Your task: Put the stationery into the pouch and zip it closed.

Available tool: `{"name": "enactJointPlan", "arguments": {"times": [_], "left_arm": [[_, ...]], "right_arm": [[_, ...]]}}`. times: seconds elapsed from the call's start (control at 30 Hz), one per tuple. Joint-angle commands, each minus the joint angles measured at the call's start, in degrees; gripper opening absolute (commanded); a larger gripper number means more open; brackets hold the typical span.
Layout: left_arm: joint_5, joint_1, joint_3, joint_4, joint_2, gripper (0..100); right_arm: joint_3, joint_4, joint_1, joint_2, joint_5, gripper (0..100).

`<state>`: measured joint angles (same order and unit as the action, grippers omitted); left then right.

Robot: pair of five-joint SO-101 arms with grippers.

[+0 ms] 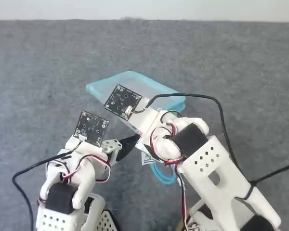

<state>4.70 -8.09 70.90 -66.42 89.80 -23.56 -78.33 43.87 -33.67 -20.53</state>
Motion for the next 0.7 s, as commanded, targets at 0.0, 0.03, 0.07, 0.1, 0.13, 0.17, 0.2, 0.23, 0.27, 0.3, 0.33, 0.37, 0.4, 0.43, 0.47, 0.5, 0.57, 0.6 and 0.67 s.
{"name": "enactJointPlan", "arguments": {"times": [0.0,0.03,0.07,0.1,0.13,0.17,0.2,0.23,0.27,0.3,0.33,0.37,0.4,0.43,0.47,0.5,0.57,0.6,0.67], "left_arm": [[0.70,-0.53,-3.12,-0.35,1.05,35],[0.70,-0.53,-3.12,-0.18,1.05,35],[0.70,-0.53,-2.95,0.00,1.05,35],[0.53,-0.53,-2.95,0.00,1.05,35],[0.53,-0.53,-2.95,-0.18,1.05,35],[0.53,-0.53,-3.03,-0.26,1.05,35],[0.53,-0.53,-3.12,-0.35,1.05,35],[0.53,-0.53,-3.12,-0.35,1.05,35],[0.44,-0.53,-3.12,-0.35,1.05,35],[0.18,-0.53,-3.12,-0.26,1.05,35],[-0.62,-0.53,-3.12,-0.09,1.05,35],[-2.29,-0.53,-3.12,0.26,1.05,35],[-4.13,-0.53,-3.12,1.05,1.05,35],[-5.54,-0.53,-3.12,1.58,1.05,35],[-6.15,-0.53,-3.03,1.93,1.05,35],[-6.59,-0.53,-3.03,2.02,1.05,35],[-6.68,-0.53,-3.03,2.02,1.05,35],[-6.86,-0.53,-2.95,2.02,1.05,35],[-8.70,-0.53,-3.03,2.02,1.05,35]], "right_arm": [[0.79,0.75,-0.57,0.22,1.23,0.6],[0.79,0.75,-0.57,0.22,2.20,0.6],[0.88,0.75,-0.57,0.22,2.81,0.6],[0.88,0.75,-0.57,0.22,2.90,0.6],[0.88,0.75,-0.57,0.22,3.08,0.6],[0.88,0.75,-0.57,0.22,3.08,0.6],[0.88,0.75,-0.57,0.22,3.25,0.6],[0.88,0.84,-0.57,0.22,3.43,0.6],[0.88,1.19,-0.92,0.22,3.78,0.6],[0.88,1.54,-1.71,0.22,5.01,0.6],[0.88,2.42,-2.59,0.22,6.42,0.6],[0.88,3.21,-3.56,0.22,7.38,0.6],[0.70,3.91,-4.18,0.22,8.09,0.6],[0.70,4.35,-4.26,0.22,8.35,0.6],[0.70,4.62,-4.26,0.22,8.53,0.6],[0.70,4.62,-4.26,0.22,8.70,0.6],[0.70,4.70,-4.26,0.22,8.79,0.6],[0.70,4.70,-4.26,0.22,8.79,0.6],[0.70,4.70,-4.26,0.22,8.79,0.6]]}}
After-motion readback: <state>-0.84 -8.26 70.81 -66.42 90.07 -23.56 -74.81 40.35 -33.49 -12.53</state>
